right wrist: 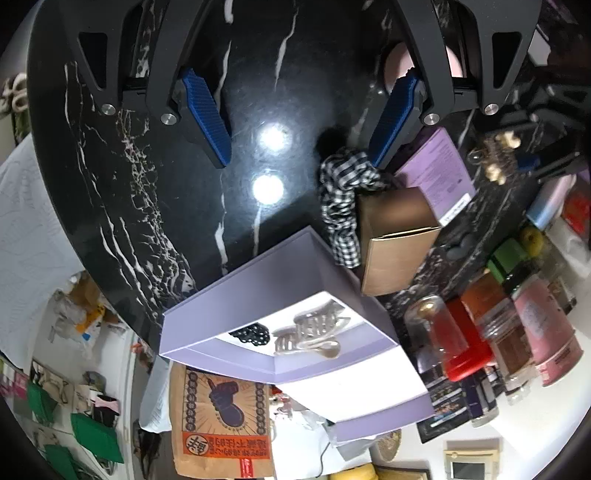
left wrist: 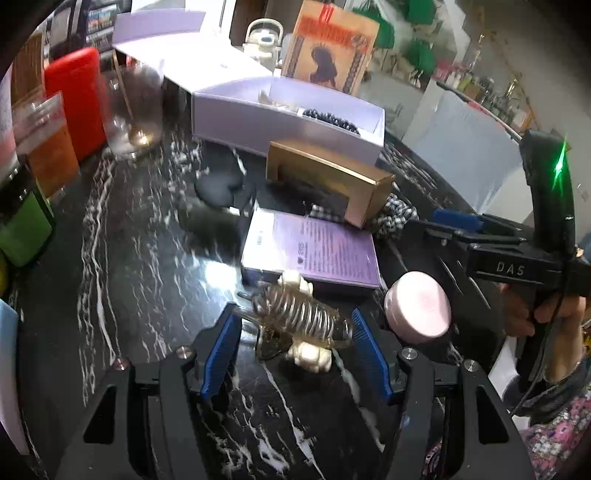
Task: Organize rigid objects
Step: 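Move the left tool to the gold spiral clip and grasp it, then grasp the gingham scrunchie with the right tool while the left tool holds the spiral clip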
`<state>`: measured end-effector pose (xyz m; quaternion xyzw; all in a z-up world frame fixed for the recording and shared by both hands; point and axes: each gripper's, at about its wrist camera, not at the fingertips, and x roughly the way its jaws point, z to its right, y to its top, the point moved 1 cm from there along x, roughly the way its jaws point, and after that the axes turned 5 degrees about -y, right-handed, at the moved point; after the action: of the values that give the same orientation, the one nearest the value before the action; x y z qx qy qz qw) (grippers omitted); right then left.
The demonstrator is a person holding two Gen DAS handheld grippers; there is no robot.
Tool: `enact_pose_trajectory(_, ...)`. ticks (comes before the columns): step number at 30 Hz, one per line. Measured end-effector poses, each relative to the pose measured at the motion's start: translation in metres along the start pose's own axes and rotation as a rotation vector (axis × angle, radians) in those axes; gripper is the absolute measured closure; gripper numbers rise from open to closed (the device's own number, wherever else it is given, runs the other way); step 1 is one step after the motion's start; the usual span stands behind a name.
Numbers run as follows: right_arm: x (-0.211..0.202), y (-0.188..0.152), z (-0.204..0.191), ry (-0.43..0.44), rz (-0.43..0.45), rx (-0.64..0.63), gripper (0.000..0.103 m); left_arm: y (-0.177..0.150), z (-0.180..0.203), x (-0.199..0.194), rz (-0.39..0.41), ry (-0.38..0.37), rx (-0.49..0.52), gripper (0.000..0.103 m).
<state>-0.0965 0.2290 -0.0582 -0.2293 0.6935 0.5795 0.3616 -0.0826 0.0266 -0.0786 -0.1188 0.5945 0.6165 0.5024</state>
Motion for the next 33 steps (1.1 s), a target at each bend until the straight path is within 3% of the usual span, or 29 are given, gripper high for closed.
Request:
enact_pose_trajectory(5, 0.009, 0.006, -0.006, 0.047, -0.003, -0.037, 0.028, 0.001, 0.002, 0.004, 0.002, 0.010, 0.021, 0.041)
enact_pose_trajectory(10, 0.019, 0.010, -0.012, 0.081, -0.008, -0.060, 0.039, 0.003, 0.001, 0.005, -0.015, 0.020, 0.011, 0.042)
enact_pose_trajectory(13, 0.021, 0.012, -0.015, 0.090, -0.001, -0.070, 0.052, 0.003, 0.001, 0.004, -0.018, 0.023, 0.005, 0.042)
enact_pose_trajectory(15, 0.020, 0.013, -0.017, 0.093, 0.007, -0.080, 0.071, 0.003, 0.001, 0.004, -0.021, 0.025, 0.006, 0.042)
enact_pose_trajectory(21, 0.008, 0.012, -0.019, 0.086, 0.057, -0.092, 0.079, 0.005, -0.001, 0.004, -0.019, 0.009, -0.027, 0.042)
enact_pose_trajectory(33, -0.010, 0.009, -0.007, 0.061, 0.066, -0.021, 0.082, 0.010, 0.000, 0.002, -0.004, -0.028, -0.071, 0.042)
